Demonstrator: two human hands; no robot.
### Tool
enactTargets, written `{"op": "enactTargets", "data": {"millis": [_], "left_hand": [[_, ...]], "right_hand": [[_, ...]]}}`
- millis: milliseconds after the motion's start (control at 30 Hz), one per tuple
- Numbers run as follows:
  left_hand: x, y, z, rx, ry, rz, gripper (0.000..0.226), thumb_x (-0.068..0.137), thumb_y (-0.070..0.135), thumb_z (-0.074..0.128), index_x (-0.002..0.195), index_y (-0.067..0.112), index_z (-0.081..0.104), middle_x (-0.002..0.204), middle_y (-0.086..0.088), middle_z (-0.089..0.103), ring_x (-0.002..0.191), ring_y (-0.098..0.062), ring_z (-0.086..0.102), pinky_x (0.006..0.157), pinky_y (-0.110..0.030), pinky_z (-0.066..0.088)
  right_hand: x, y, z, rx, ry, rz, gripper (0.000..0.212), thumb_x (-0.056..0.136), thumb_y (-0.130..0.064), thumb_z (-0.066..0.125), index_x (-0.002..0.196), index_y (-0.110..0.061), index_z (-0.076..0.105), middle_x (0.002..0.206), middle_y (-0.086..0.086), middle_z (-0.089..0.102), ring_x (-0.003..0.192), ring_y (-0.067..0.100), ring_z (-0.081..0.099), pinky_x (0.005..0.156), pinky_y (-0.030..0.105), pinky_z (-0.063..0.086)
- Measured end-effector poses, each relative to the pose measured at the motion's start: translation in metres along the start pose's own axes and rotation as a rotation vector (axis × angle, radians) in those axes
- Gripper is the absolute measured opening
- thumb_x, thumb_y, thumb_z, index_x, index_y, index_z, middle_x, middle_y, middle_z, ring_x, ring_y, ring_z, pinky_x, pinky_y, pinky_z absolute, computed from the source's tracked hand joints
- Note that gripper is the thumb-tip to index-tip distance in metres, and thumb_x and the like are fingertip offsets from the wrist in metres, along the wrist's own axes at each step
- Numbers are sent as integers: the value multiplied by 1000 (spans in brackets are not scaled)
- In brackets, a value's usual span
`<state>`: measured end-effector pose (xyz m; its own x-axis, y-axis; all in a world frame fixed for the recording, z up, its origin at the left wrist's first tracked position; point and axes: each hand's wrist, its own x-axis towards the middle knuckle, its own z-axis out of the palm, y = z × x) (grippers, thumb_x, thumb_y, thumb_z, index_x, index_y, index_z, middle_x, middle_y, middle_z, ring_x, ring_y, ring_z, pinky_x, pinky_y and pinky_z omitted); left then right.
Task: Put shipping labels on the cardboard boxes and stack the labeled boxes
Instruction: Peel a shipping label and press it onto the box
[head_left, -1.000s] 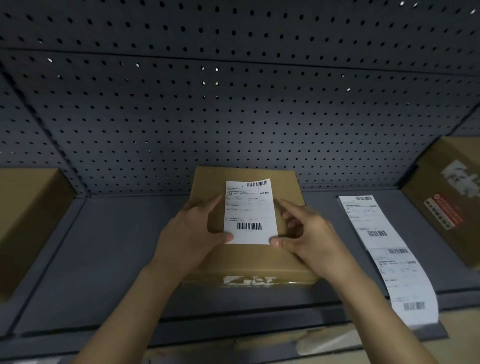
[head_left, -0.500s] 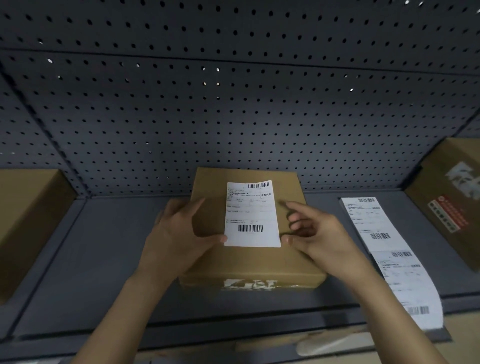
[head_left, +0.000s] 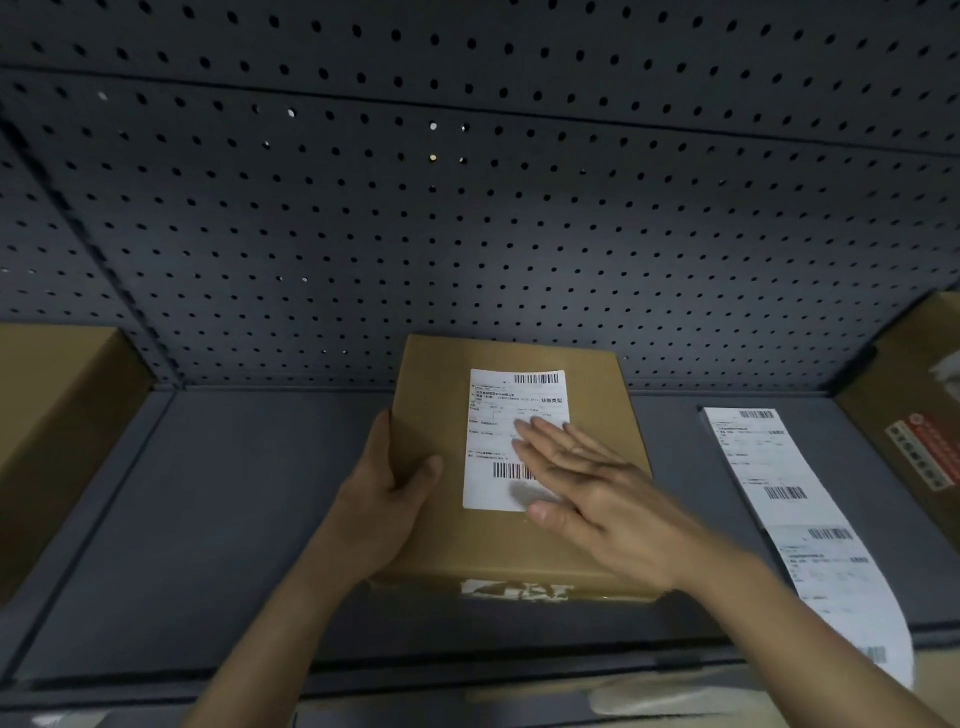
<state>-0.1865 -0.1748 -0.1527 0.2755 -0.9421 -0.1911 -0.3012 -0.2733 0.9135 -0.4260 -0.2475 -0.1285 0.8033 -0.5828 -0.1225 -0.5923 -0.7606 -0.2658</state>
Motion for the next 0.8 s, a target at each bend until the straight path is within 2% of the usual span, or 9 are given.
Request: {"op": "enactTargets", "data": {"millis": [100,200,333,433,500,533,600,667,800], "left_hand": [[1,-3,-2,9,-26,-22,77,94,46,53,156,33,9,145,13,41,125,-12,48,98,-27,41],[2,-4,-3,-4,-41,-19,77,93,49,51,155,35,9,146,13,42,126,-13,50,101,-31,44],[-1,-3,-3,-34,-48,-17,68,97,45,48,153,40,11,130,26,45,117,-2,53,87,-16,43],[-2,0,-1,-66,-35,-37,62,100,41,45,152,40,12,116,37,40,96,17,48,71,-2,39],[-4,3,-1,-92,-18,-42,63,100,40,44,153,38,11,121,33,38,101,8,47,76,-4,36],[-4,4,0,-98,-10,-38,63,100,41,44,154,38,11,126,29,37,108,3,45,82,-11,36],[-5,4,0,-113,-5,-35,62,100,40,46,153,38,15,131,23,40,112,-1,46,85,-16,36],[-4,1,0,-125,2,-30,58,100,39,48,151,39,21,129,22,48,108,0,52,80,-13,40],[-2,-2,0,-130,-1,-13,45,100,33,49,140,44,31,113,36,50,91,24,53,76,-1,44]], "right_hand": [[19,12,-10,14,-40,94,84,88,-75,-3,157,-27,-1,163,-15,-15,144,-10,-22,120,19,-13],[40,26,-18,22,-38,173,80,92,-72,4,158,-27,3,163,-12,-12,148,-3,-17,117,16,-13],[54,43,-24,91,-17,197,74,95,-64,8,158,-25,7,165,-11,-6,147,-6,-12,118,15,-11],[55,48,-21,70,-22,173,77,93,-65,6,158,-24,7,165,-10,-6,148,-5,-12,119,17,-10],[54,46,-18,33,-2,184,75,94,-64,8,157,-24,2,164,-9,-9,148,-2,-15,121,21,-9],[53,43,-18,28,14,181,73,96,-63,9,157,-24,0,165,-8,-10,149,-1,-16,123,25,-8],[44,29,-14,18,44,99,65,102,-59,10,156,-25,5,165,-7,-7,149,0,-16,125,33,-3],[30,7,-7,-41,53,-54,59,106,-54,10,156,-23,13,166,-7,0,152,3,-10,126,35,2],[14,-27,5,-131,0,-172,61,105,-48,8,157,-19,20,165,-6,4,151,-1,-7,125,30,3]]}}
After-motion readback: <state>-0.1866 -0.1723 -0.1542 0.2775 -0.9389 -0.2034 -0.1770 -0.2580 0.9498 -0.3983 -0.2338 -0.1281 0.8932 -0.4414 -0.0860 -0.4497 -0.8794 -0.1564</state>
